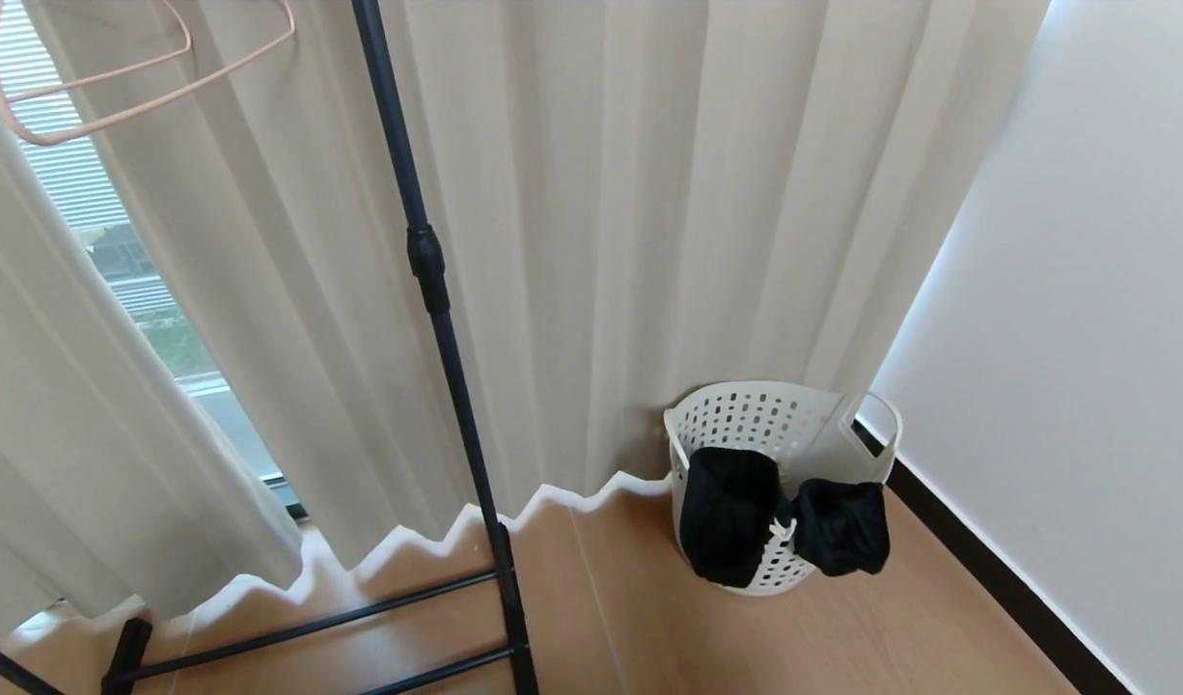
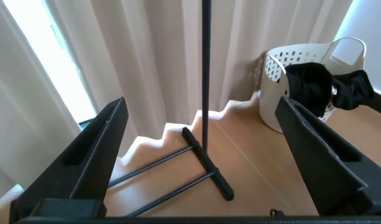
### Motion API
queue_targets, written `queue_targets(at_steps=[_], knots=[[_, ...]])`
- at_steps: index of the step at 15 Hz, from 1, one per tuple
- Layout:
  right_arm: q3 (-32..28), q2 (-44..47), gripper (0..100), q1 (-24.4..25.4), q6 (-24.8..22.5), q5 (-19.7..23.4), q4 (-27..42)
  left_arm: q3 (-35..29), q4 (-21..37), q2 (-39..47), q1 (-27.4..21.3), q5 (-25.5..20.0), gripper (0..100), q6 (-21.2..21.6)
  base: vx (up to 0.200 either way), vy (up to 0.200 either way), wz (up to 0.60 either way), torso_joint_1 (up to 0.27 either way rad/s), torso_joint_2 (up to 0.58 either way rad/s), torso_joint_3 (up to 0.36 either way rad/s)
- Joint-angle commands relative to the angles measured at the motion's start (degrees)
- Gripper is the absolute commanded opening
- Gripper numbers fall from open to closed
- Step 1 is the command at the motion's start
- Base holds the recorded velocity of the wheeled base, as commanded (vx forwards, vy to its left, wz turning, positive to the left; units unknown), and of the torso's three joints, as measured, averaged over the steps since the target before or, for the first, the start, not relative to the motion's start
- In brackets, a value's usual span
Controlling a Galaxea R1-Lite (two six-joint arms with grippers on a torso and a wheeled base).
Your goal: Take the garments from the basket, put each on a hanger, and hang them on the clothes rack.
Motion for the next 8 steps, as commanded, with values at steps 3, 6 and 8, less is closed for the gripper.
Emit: queue_targets(at_steps=[3,6,8], knots=[[0.0,0.0,100,0.0,0.0,0.0,0.0,0.0,0.0,0.1,0.0,0.1,100,0.0,0.133,-0.2,0.0,0.007,0.0,0.001],[0.0,0.0,100,0.0,0.0,0.0,0.0,0.0,0.0,0.1,0.0,0.1,100,-0.1,0.0,0.0,0.0,0.0,0.0,0.0],[0.0,0.0,100,0.0,0.0,0.0,0.0,0.0,0.0,0.1,0.0,0.1,100,-0.2,0.0,0.0,0.0,0.0,0.0,0.0]])
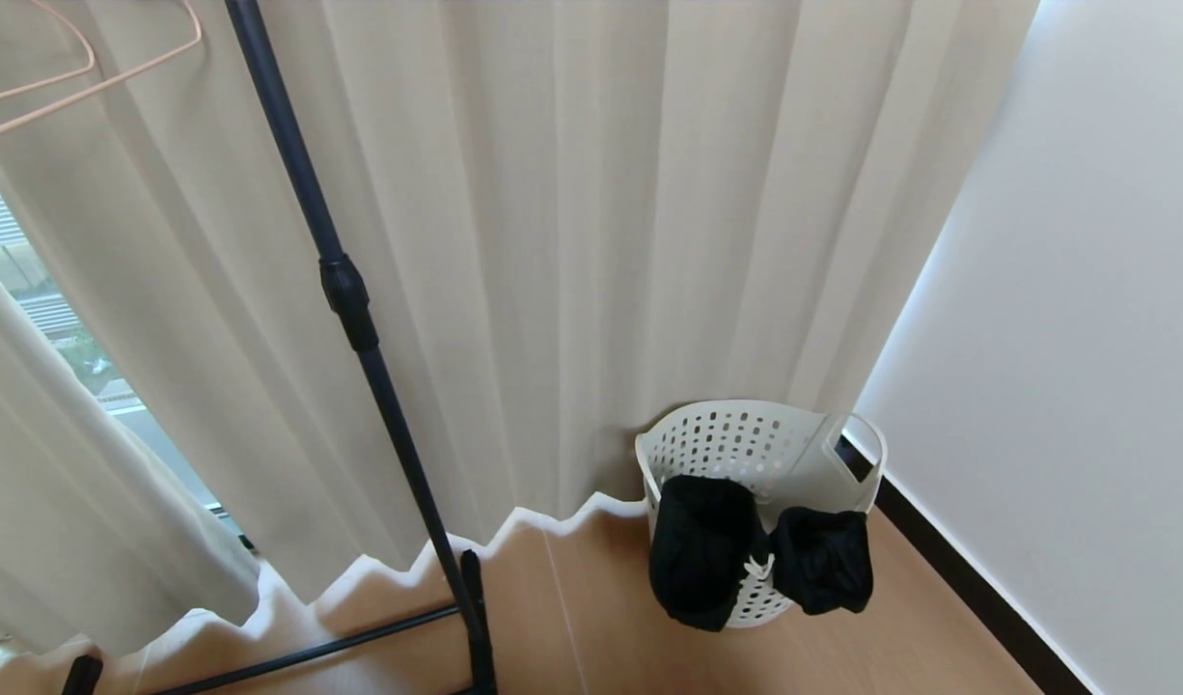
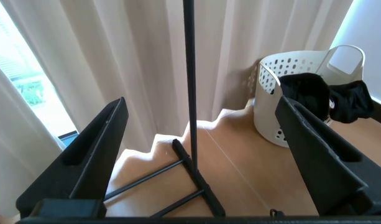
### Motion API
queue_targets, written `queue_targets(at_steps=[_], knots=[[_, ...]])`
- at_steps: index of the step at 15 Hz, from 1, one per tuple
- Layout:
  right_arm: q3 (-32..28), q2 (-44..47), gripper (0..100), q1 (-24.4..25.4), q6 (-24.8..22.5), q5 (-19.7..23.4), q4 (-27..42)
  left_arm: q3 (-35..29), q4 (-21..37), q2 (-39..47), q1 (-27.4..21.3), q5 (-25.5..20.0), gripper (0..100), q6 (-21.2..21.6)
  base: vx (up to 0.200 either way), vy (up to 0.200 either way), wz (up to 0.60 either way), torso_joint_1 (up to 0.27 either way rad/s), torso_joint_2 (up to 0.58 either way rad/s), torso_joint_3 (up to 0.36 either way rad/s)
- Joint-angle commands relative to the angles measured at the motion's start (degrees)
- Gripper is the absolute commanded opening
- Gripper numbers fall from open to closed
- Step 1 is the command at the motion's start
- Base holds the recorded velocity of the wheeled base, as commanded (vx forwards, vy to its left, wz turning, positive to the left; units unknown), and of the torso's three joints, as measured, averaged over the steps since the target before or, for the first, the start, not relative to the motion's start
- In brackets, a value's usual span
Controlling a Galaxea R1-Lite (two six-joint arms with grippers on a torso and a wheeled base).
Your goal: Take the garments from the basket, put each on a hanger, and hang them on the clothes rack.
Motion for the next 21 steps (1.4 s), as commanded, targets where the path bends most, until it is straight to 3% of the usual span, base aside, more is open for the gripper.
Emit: queue_targets(at_steps=[1,9,21], knots=[[0.0,0.0,100,0.1,0.0,0.0,0.1,0.0,-0.1,0.1,0.0,0.0,100,0.1,0.0,0.0,0.0,0.0,0.0,0.0],[0.0,0.0,100,0.0,0.0,0.0,0.1,0.0,0.0,0.1,0.0,0.2,100,0.1,0.0,0.0,0.0,0.001,0.0,-0.014],[0.0,0.0,100,0.0,0.5,-0.1,0.1,0.0,0.0,0.1,0.0,1.6,100,0.0,0.0,0.0,0.0,0.006,0.0,-0.191]])
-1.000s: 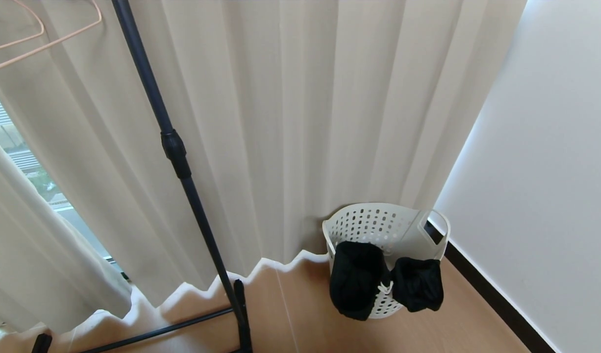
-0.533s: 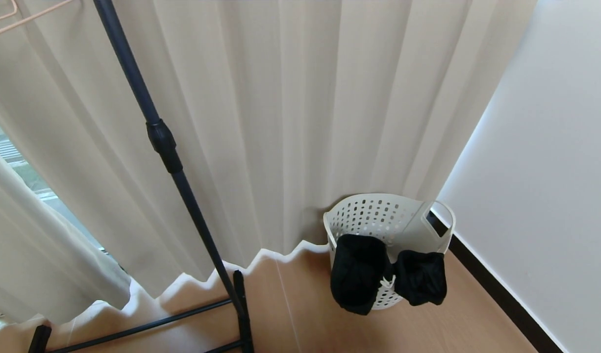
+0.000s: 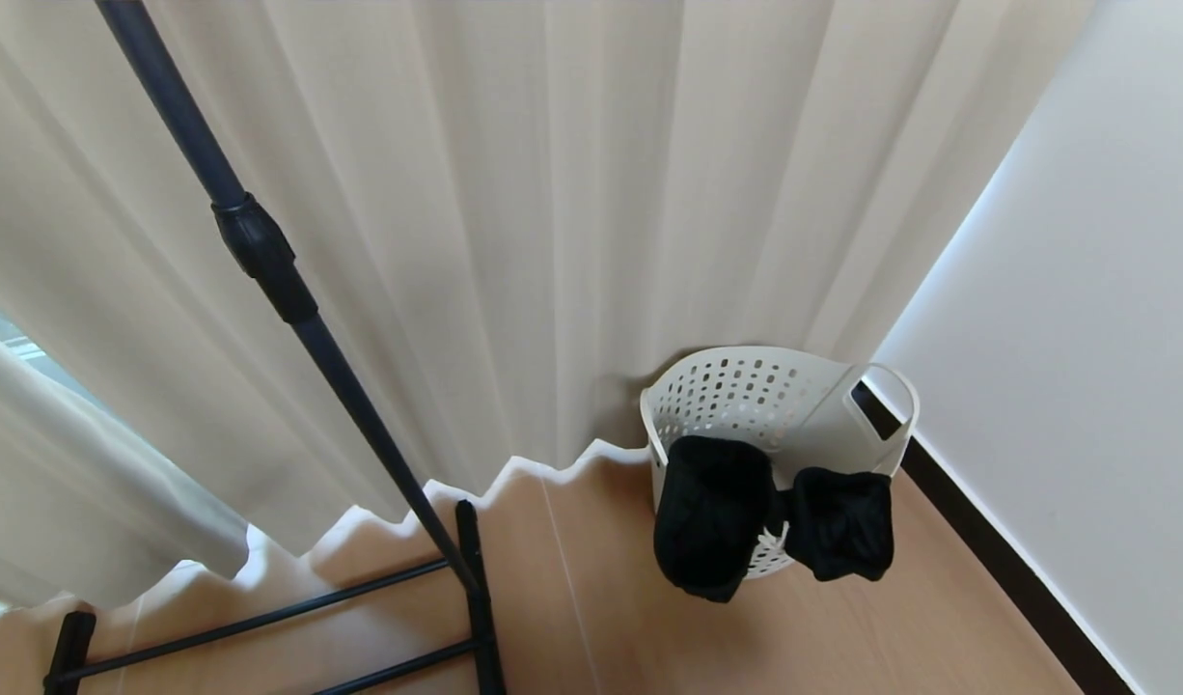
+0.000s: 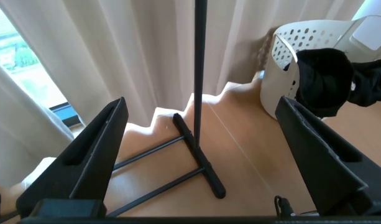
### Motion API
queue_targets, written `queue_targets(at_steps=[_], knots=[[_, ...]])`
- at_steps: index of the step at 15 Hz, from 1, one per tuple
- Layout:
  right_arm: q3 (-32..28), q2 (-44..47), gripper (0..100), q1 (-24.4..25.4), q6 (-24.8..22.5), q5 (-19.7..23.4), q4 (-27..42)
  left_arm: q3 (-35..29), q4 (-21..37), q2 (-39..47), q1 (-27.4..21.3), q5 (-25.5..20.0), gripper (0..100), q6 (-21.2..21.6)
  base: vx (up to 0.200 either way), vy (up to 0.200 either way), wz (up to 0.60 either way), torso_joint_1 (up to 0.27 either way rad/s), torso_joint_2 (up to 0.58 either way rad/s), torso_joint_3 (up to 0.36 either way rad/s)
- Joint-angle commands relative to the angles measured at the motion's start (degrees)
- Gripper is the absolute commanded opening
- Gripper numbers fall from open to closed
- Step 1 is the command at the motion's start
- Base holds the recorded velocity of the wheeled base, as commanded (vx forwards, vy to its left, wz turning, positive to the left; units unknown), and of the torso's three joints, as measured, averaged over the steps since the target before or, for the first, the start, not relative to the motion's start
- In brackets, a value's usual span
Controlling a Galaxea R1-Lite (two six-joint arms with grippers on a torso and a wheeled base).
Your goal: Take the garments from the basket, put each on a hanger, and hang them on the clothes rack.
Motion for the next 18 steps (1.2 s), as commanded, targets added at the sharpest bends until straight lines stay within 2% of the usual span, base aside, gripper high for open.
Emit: queue_targets(at_steps=[1,5,16,18], knots=[[0.0,0.0,100,0.0,0.0,0.1,0.0,0.0,0.0,0.1,0.0,0.1,100,-0.1,0.0,0.0,0.0,0.017,0.0,-0.188],[0.0,0.0,100,0.0,-0.2,0.0,0.0,0.0,-0.1,0.1,0.0,1.6,100,0.0,0.0,0.0,0.0,-0.001,0.01,-0.201],[0.0,0.0,100,0.0,-0.3,0.0,0.0,0.0,-0.1,0.1,0.0,1.8,100,-0.1,0.0,0.0,0.0,0.003,0.0,-0.199],[0.0,0.0,100,0.0,-2.1,0.1,0.1,0.0,-0.1,0.1,0.0,1.7,100,-0.1,0.0,0.0,0.0,0.002,0.0,-0.114]])
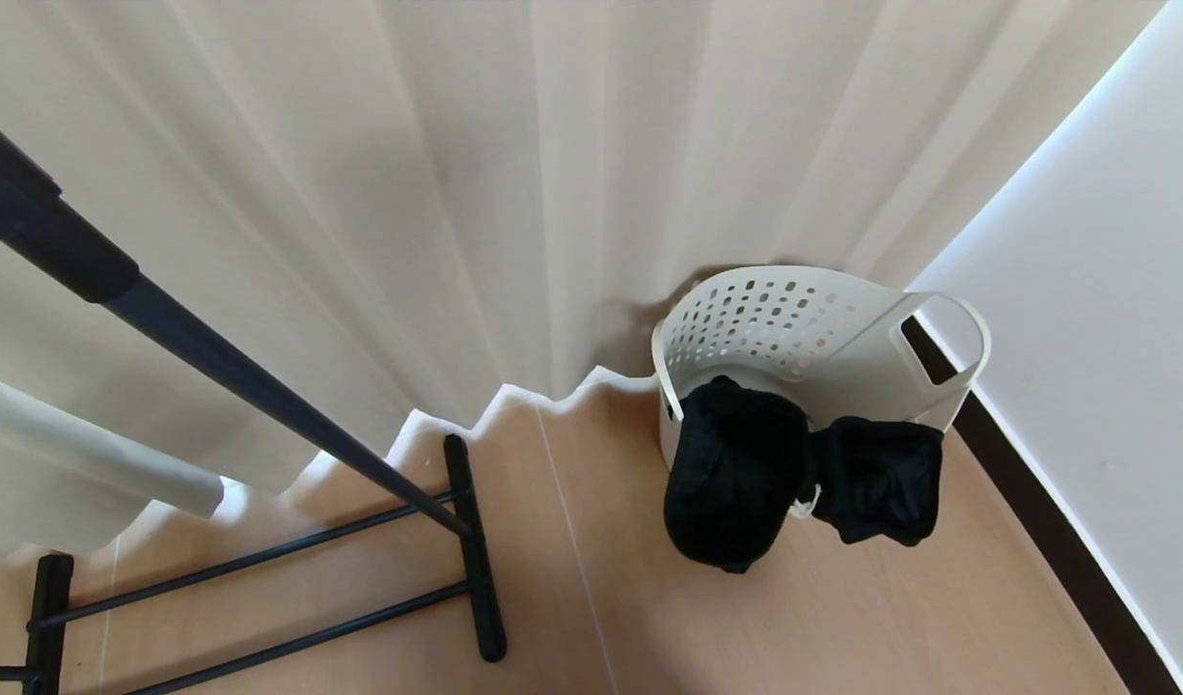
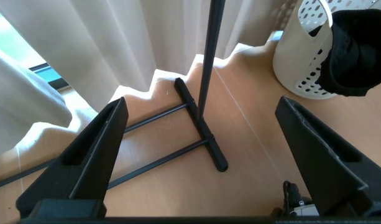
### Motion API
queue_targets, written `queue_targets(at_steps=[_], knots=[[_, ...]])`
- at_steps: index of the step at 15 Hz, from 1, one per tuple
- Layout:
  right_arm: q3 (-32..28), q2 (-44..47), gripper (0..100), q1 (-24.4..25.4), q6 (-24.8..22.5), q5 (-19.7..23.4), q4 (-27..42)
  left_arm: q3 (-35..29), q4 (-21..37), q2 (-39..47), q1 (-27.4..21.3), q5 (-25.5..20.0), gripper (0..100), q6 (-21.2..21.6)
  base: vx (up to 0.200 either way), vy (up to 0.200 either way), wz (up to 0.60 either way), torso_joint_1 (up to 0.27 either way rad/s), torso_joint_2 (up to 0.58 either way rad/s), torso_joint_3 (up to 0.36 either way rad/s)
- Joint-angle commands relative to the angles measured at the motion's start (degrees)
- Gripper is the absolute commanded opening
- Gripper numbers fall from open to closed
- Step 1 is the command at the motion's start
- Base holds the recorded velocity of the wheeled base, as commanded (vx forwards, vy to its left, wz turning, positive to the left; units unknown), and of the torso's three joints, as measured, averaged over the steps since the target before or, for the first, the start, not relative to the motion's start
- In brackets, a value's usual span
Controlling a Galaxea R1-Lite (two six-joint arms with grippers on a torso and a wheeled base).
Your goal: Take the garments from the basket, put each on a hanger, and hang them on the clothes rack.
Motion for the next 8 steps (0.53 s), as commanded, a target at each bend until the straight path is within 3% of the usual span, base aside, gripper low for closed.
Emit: queue_targets(at_steps=[1,8], knots=[[0.1,0.0,100,0.0,-1.2,0.3,0.1,0.0,0.0,0.1,0.0,-0.1,100,0.0,0.0,0.0,0.0,0.002,0.01,-0.051],[0.2,0.1,100,0.1,0.2,0.3,0.0,0.0,-0.1,0.1,0.0,-0.1,100,-1.7,0.0,0.0,0.0,0.0,0.0,0.0]])
